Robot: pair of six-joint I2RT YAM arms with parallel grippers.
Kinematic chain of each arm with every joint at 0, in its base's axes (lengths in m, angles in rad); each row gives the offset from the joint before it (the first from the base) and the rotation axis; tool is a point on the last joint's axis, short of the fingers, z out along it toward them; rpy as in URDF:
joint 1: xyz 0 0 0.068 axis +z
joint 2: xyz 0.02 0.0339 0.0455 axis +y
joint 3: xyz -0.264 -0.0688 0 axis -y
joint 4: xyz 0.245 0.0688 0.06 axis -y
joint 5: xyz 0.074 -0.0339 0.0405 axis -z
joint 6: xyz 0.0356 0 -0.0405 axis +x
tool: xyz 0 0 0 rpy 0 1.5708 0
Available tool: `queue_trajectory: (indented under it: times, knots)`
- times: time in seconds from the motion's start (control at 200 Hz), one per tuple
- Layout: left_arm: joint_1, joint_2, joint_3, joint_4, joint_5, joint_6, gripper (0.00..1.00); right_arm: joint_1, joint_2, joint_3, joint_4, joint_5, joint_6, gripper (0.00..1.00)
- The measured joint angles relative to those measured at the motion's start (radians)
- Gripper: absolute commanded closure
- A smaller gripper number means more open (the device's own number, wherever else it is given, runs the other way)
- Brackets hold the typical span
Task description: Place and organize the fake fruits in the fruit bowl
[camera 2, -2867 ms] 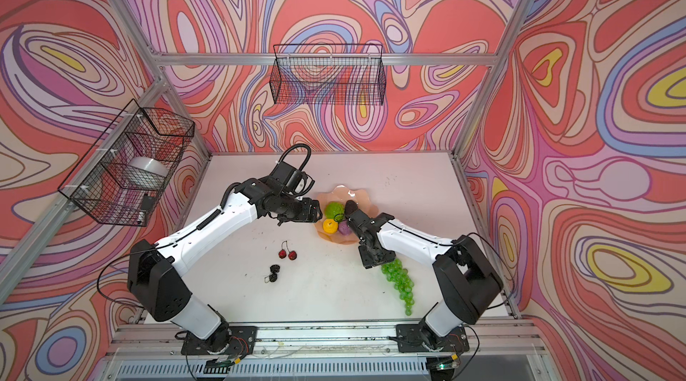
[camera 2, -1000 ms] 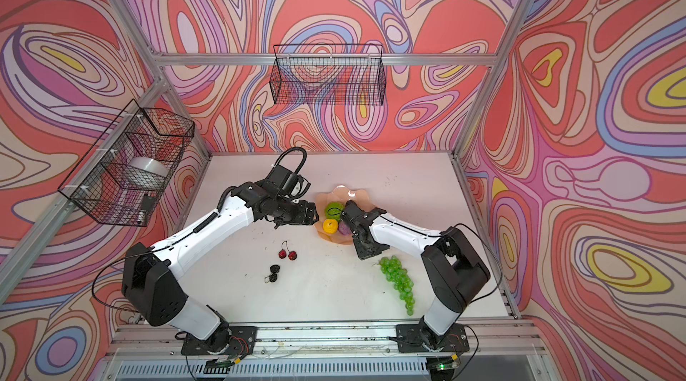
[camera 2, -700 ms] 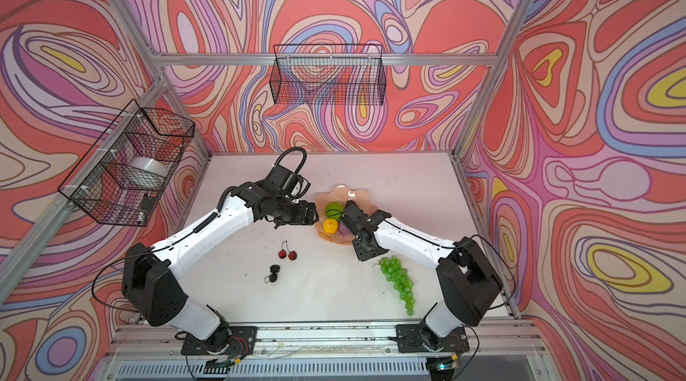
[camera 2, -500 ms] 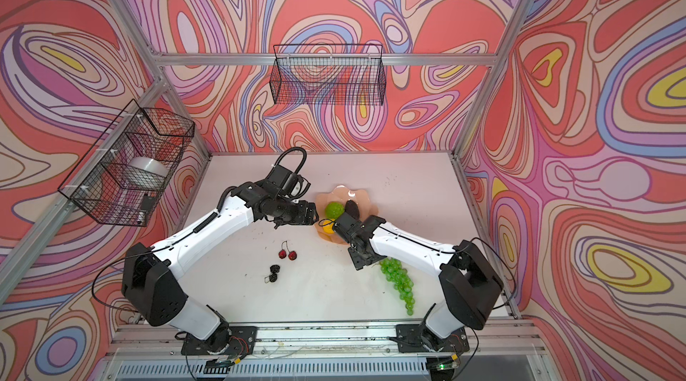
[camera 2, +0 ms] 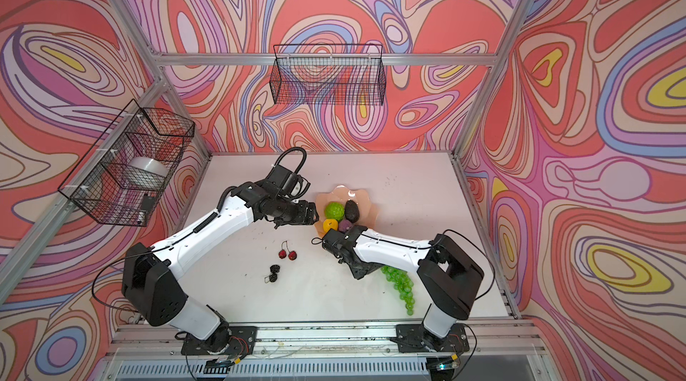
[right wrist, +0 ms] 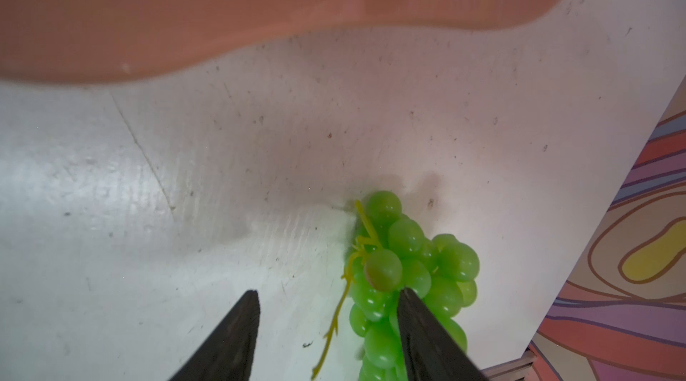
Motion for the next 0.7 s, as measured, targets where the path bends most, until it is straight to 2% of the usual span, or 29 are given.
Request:
queue_trajectory:
  times: [0.08, 0.19, 0.235, 0.416, 0.696]
  knots:
    - [0.000, 0.000, 0.000, 0.000, 0.000, 0.000, 0.18, 0.000, 0.008, 0.000, 0.011, 0.003, 0.004, 0.43]
    - [0.000, 0.000, 0.000, 0.000, 0.000, -0.001, 0.18, 0.000, 0.010, 0.000, 0.014, 0.013, 0.014, 0.63]
    - [0.000, 0.000, 0.000, 0.000, 0.000, -0.002, 0.18, 0.000, 0.011, 0.000, 0.013, 0.021, 0.020, 0.67]
    - [0.000, 0.000, 0.000, 0.000, 0.000, -0.002, 0.18, 0.000, 0.021, 0.000, 0.013, 0.030, 0.033, 0.70]
    - [0.000, 0.000, 0.000, 0.000, 0.000, -0.002, 0.18, 0.000, 0.041, 0.001, 0.015, 0.049, 0.044, 0.82]
